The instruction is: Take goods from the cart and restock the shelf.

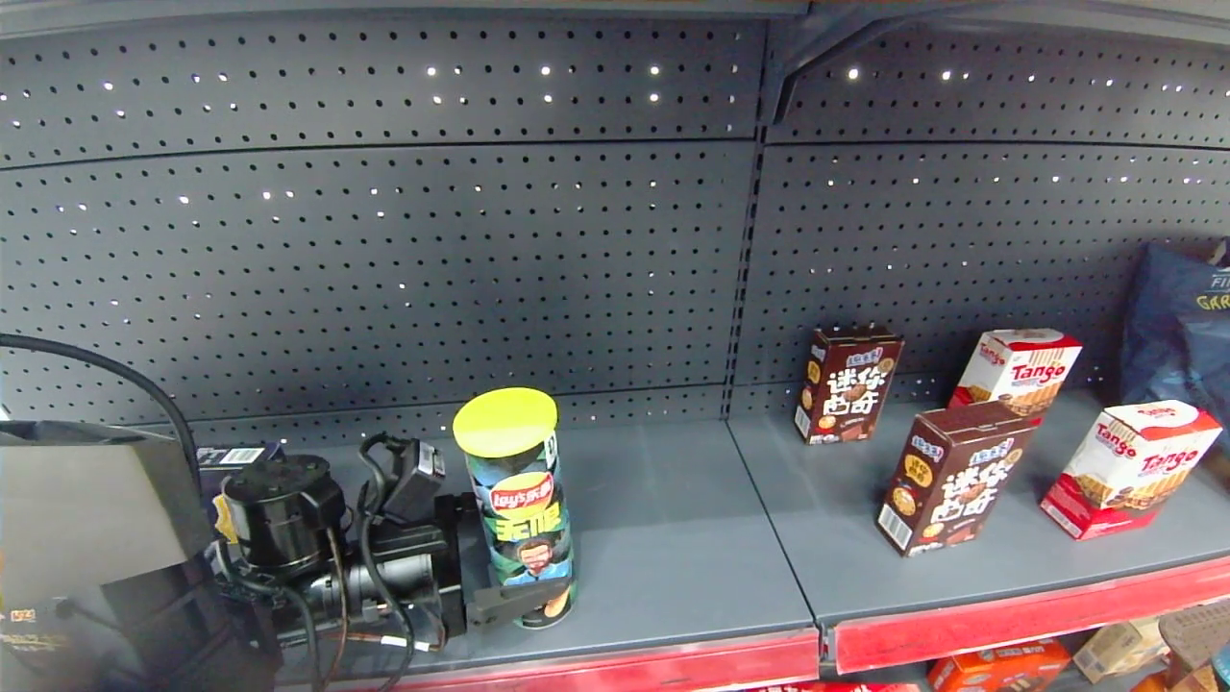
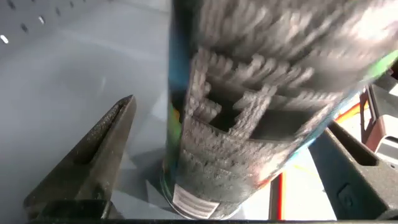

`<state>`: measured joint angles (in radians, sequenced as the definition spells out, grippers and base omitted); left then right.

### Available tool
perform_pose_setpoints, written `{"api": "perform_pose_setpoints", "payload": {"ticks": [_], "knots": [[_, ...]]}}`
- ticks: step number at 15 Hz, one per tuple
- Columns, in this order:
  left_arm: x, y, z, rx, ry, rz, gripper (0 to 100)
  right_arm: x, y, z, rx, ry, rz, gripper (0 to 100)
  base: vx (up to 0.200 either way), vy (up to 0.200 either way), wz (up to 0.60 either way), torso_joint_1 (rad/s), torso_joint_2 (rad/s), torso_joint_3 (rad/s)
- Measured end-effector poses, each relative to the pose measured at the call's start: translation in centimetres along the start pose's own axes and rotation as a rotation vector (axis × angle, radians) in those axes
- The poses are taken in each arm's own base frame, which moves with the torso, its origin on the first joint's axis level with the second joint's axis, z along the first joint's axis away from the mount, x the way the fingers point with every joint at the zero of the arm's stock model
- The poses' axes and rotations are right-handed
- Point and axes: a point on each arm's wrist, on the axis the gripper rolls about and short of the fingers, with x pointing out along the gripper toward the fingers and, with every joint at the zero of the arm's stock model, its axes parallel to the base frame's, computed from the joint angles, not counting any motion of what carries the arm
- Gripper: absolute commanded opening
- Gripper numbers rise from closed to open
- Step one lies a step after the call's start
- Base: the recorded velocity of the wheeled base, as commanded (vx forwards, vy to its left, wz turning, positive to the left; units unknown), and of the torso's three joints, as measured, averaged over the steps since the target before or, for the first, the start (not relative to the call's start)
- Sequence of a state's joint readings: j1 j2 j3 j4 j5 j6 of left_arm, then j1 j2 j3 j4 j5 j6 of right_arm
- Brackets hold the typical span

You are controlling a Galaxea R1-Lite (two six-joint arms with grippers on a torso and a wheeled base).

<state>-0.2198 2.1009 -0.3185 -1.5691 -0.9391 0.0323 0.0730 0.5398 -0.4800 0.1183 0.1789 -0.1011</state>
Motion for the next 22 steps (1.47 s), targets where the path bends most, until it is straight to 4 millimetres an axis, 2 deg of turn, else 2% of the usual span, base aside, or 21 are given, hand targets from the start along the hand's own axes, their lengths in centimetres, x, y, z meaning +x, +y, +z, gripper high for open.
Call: {"api": "perform_pose_setpoints", "payload": {"ticks": [6, 13, 17, 22], "knots": [[-1.9, -0.5, 2.3, 0.061, -0.054, 0.046, 100, 0.0, 0.0, 0.0, 0.001, -0.002, 0.001, 0, 0.0, 0.0, 0.0, 0.0, 0.0, 0.0], [-6.0, -2.5, 2.7, 0.08, -0.056, 0.145, 100, 0.0, 0.0, 0.1, 0.001, -0.003, 0.001, 0, 0.0, 0.0, 0.0, 0.0, 0.0, 0.0], [-6.4, -2.4, 3.1, 0.104, -0.065, 0.161, 100, -0.1, 0.0, 0.0, 0.013, -0.006, 0.002, 0, 0.0, 0.0, 0.0, 0.0, 0.0, 0.0], [-5.9, -1.4, 3.4, 0.124, -0.078, 0.165, 100, -0.3, 0.1, -0.2, 0.017, -0.009, 0.001, 0, 0.0, 0.0, 0.0, 0.0, 0.0, 0.0]]}}
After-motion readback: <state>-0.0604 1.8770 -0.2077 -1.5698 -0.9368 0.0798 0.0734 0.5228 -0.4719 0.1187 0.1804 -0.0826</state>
